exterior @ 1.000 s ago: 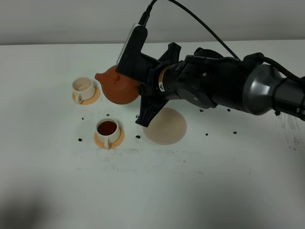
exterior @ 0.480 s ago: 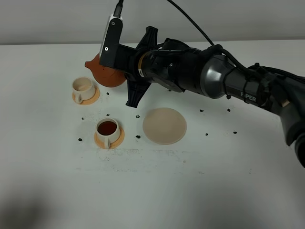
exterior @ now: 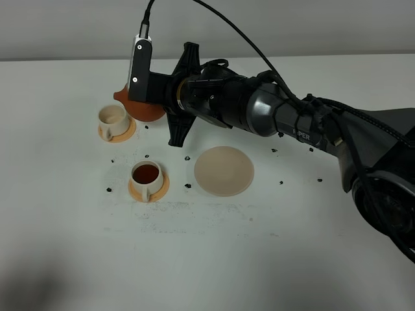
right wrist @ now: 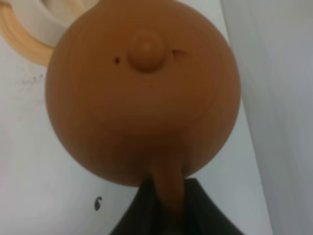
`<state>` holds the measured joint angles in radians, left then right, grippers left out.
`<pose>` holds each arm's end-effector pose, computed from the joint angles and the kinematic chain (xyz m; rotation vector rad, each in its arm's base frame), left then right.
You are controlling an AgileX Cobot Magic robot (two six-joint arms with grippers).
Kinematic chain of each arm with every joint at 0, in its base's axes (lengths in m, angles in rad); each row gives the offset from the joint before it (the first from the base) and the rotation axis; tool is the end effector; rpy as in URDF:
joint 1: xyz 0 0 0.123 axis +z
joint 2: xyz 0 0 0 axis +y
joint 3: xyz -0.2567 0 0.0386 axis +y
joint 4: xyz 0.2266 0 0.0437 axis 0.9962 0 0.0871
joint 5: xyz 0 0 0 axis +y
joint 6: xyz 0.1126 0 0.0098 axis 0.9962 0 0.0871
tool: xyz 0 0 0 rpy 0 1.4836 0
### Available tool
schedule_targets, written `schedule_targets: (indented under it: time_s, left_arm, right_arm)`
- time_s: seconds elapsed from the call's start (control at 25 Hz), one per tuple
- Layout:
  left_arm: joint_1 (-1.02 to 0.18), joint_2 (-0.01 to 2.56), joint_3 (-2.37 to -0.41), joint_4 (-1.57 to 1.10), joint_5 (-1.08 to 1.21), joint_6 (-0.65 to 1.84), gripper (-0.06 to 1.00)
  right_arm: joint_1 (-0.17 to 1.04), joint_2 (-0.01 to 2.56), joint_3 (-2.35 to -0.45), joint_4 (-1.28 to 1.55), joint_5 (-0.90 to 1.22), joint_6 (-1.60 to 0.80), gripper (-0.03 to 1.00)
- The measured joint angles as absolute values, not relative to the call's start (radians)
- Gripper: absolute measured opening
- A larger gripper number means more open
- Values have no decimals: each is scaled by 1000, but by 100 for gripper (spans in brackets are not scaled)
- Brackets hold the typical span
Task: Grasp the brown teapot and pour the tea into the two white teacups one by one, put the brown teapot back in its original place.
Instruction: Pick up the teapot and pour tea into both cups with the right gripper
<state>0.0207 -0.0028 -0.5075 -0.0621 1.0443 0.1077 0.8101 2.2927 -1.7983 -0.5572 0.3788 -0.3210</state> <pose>0.0215 -0.0056 0.2610 0.0903 2.0141 0.0077 0.3615 0.3478 0.1469 -1.6231 1.6277 -0.2449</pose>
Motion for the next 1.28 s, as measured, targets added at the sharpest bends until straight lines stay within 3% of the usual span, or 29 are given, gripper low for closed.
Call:
schedule_targets:
  time_s: [1.28]
  left_arm:
    - [21, -3, -508, -62, 1044, 108, 66]
  right_arm:
    - [808, 2353, -1840, -922, 274, -344, 11]
